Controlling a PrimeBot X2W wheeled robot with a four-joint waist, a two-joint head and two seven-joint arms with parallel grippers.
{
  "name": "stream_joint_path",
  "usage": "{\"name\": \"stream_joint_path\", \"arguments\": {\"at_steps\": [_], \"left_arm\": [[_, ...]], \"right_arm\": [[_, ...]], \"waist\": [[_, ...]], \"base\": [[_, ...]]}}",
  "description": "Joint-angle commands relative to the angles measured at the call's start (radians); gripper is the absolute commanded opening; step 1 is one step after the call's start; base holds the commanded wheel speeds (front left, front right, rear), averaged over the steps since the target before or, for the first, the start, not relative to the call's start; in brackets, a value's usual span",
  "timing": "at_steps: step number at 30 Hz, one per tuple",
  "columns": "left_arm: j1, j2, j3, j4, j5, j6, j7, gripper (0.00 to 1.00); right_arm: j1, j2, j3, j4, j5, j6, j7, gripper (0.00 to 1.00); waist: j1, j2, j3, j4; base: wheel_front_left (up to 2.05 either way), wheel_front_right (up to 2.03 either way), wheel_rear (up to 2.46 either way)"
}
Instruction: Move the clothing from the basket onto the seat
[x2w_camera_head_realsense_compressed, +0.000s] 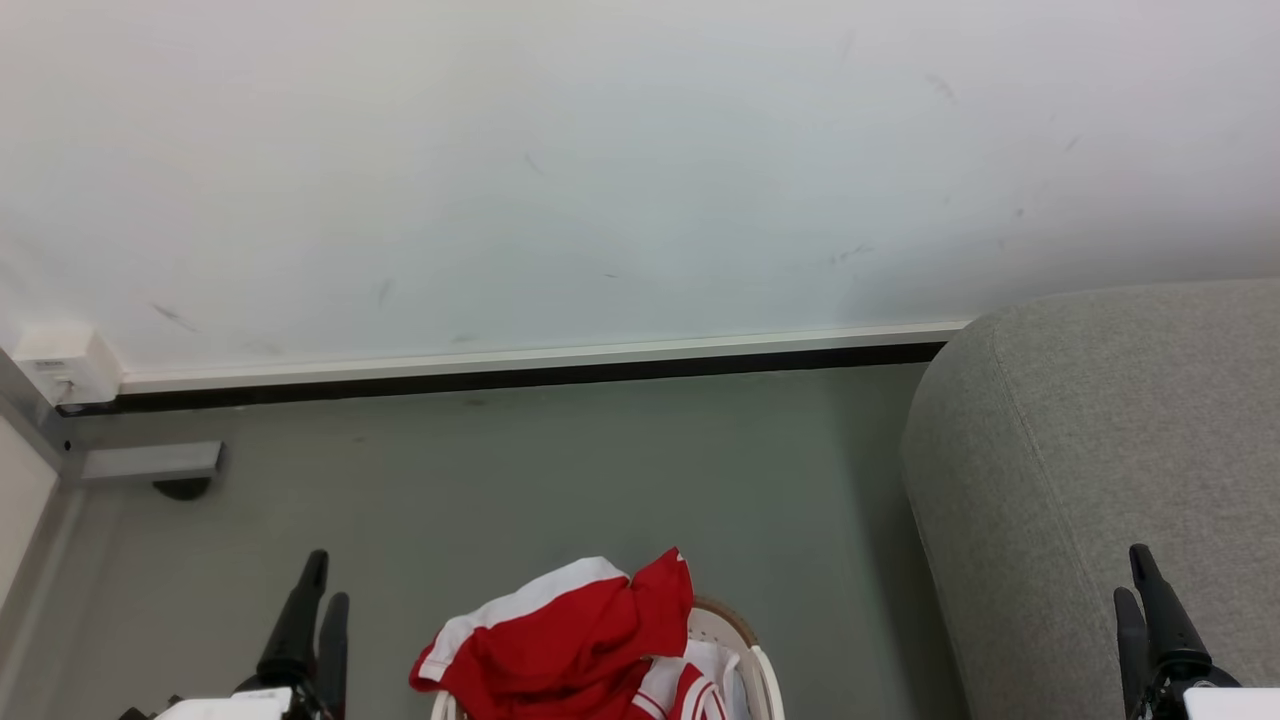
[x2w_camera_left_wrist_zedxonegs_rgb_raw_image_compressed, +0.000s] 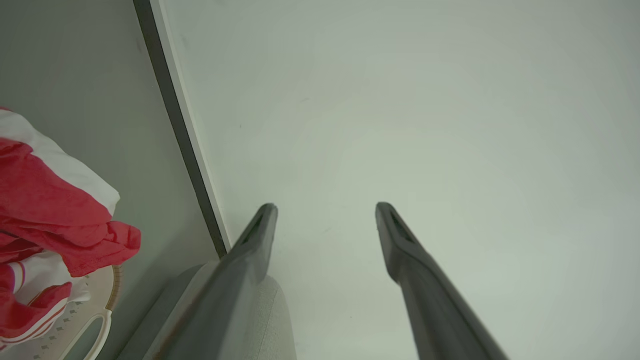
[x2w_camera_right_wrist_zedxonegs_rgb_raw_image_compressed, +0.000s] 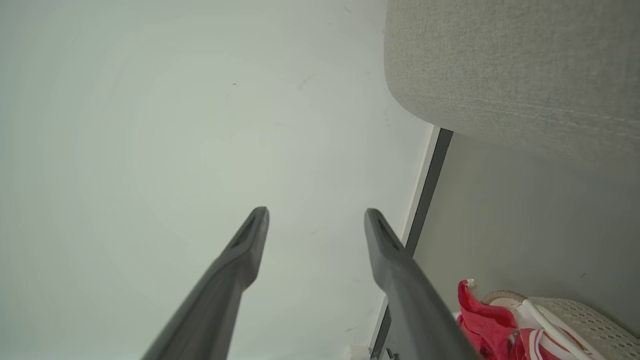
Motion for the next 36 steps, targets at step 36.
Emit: {"name": "stream_joint_path", "arguments": {"at_steps": [36], "left_arm": [[0.02, 0.008, -0.074, -0.089, 0.701, 0.049, -0.153, 1.0]], "right_arm": [[0.027, -0.012, 0.095, -0.087, -0.784, -0.001, -0.154, 1.0]], "waist": [[0.0, 0.0, 0.005, 0.007]], "base": [[0.0, 0.0, 0.0]]}}
